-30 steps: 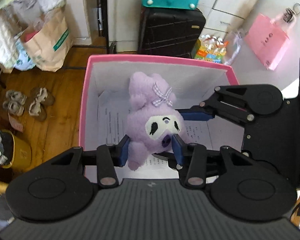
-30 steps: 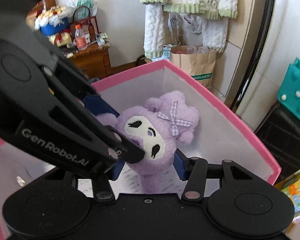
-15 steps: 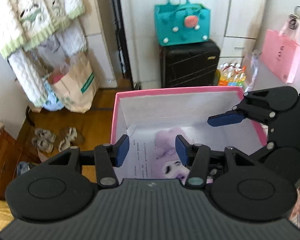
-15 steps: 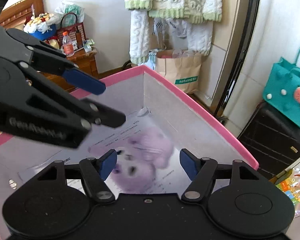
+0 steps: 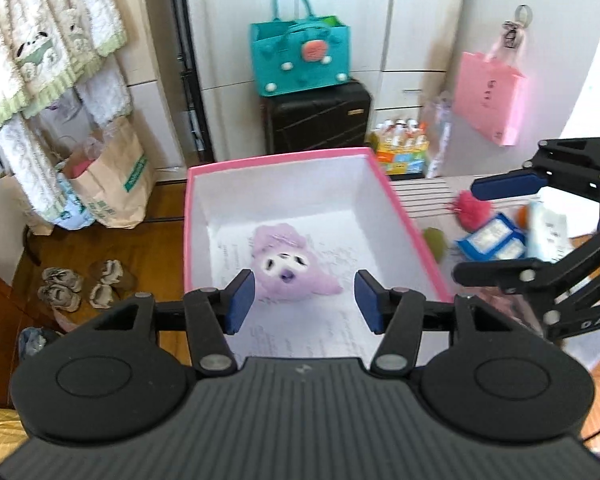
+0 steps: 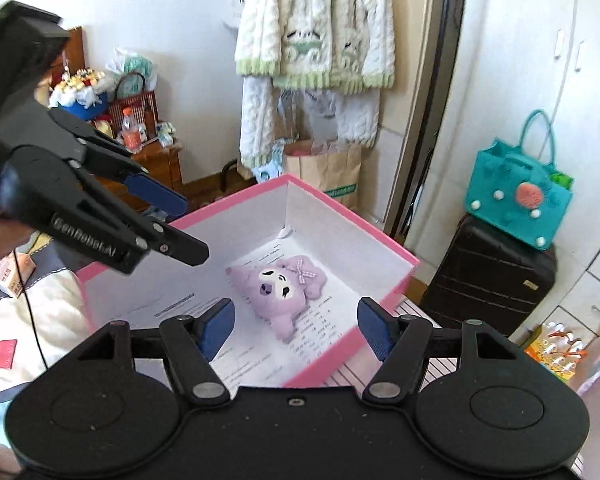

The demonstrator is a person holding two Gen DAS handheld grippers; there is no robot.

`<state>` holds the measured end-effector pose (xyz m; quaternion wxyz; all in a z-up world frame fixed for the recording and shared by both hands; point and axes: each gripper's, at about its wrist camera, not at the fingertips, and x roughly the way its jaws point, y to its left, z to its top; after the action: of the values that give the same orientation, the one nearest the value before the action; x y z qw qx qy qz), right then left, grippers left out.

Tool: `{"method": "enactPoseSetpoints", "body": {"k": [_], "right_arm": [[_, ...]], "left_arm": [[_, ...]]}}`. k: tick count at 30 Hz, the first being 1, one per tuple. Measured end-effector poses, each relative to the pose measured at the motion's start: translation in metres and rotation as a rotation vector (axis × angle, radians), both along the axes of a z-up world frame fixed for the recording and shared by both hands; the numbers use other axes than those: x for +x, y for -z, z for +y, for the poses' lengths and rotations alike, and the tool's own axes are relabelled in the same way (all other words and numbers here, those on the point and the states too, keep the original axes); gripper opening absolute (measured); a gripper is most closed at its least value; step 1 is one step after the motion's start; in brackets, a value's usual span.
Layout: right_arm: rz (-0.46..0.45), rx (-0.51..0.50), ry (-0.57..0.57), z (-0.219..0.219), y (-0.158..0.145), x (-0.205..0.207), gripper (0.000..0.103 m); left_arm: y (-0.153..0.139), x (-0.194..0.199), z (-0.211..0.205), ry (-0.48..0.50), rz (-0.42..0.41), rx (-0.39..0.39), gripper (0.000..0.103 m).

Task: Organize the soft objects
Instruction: 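Open the left gripper to drop the purple plush into the box, then move the left gripper back to the panda plush and close on it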

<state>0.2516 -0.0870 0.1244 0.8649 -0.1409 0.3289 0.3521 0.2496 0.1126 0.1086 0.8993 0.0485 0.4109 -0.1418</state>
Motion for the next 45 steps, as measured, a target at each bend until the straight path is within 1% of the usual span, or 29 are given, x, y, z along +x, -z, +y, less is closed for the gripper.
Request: {"method": "enactPoseSetpoints", "body": {"k": [4, 11, 15, 19, 24, 28, 34, 40, 45], "right_arm": [[-0.009, 0.010, 0.027, -0.024, -0.009, -0.031, 0.072], [-0.063, 0.032, 0.049, -0.056, -0.021, -0.079, 0.072], [-0.092, 0.041, 0.059, -0.068, -0.025, -0.103, 0.072], [-0.105, 0.065, 0.066, -0.081, -0.020, -0.128, 0.073], [-0.087, 0.078, 0.078, -0.096, -0.004, -0.152, 0.073], [-0.070, 0.082, 0.098, -0.107, 0.011, -0.166, 0.073], [-0.033, 0.052, 0.122, -0.119, 0.036, -0.179, 0.073], [-0.021, 0.035, 0.147, -0.132, 0.060, -0.186, 0.074], [-0.043, 0.017, 0.164, -0.147, 0.086, -0.182, 0.075]], "left_arm": [[-0.012, -0.020, -0.005, 0.038, -0.013, -0.020, 0.054], [-0.028, -0.061, -0.014, 0.076, -0.062, 0.028, 0.057], [-0.030, -0.086, -0.020, 0.105, -0.090, 0.044, 0.059], [-0.021, -0.114, -0.025, 0.135, -0.117, 0.044, 0.062], [-0.004, -0.138, -0.032, 0.139, -0.133, 0.023, 0.062], [0.006, -0.152, -0.043, 0.182, -0.156, 0.008, 0.063], [0.020, -0.153, -0.067, 0.240, -0.137, -0.007, 0.063], [0.035, -0.156, -0.098, 0.301, -0.138, -0.008, 0.063], [0.049, -0.149, -0.122, 0.357, -0.120, -0.036, 0.063]]}}
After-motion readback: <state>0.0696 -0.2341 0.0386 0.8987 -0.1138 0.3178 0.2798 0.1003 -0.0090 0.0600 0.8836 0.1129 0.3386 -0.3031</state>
